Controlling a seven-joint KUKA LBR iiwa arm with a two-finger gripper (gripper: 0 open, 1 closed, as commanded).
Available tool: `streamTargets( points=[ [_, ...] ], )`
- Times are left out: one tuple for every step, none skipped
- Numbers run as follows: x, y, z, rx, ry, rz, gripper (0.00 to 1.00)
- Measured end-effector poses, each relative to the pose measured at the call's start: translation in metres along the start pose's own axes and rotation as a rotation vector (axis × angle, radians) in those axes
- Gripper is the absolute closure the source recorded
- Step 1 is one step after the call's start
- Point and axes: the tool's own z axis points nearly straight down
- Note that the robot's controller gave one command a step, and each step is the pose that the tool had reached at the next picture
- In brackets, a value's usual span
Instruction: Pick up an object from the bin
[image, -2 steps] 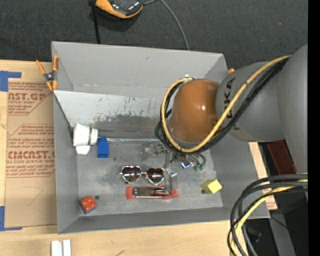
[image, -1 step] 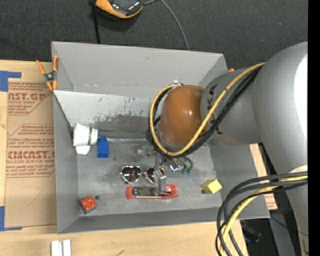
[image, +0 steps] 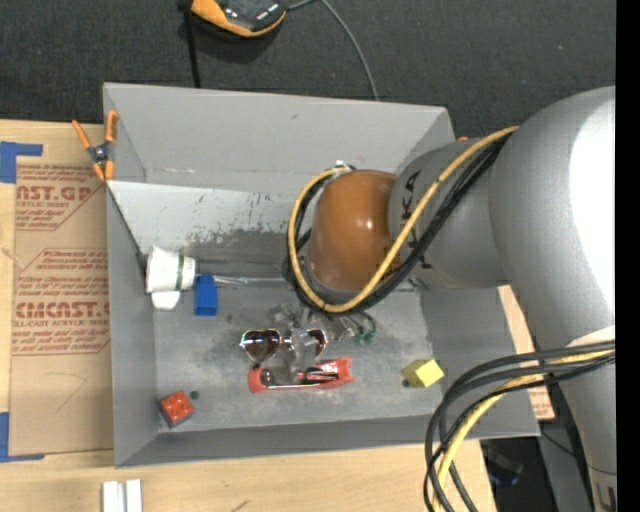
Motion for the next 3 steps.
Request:
streamTargets(
  points=[
    [0.0, 0.0, 0.0, 0.0, 0.0, 0.0, 1.0],
    [0.001, 0.0, -0.002, 0.0, 0.0, 0.0, 1.0],
    [0.003, 0.001, -0.02, -0.002, 0.01, -0.001, 1.0]
  ],
)
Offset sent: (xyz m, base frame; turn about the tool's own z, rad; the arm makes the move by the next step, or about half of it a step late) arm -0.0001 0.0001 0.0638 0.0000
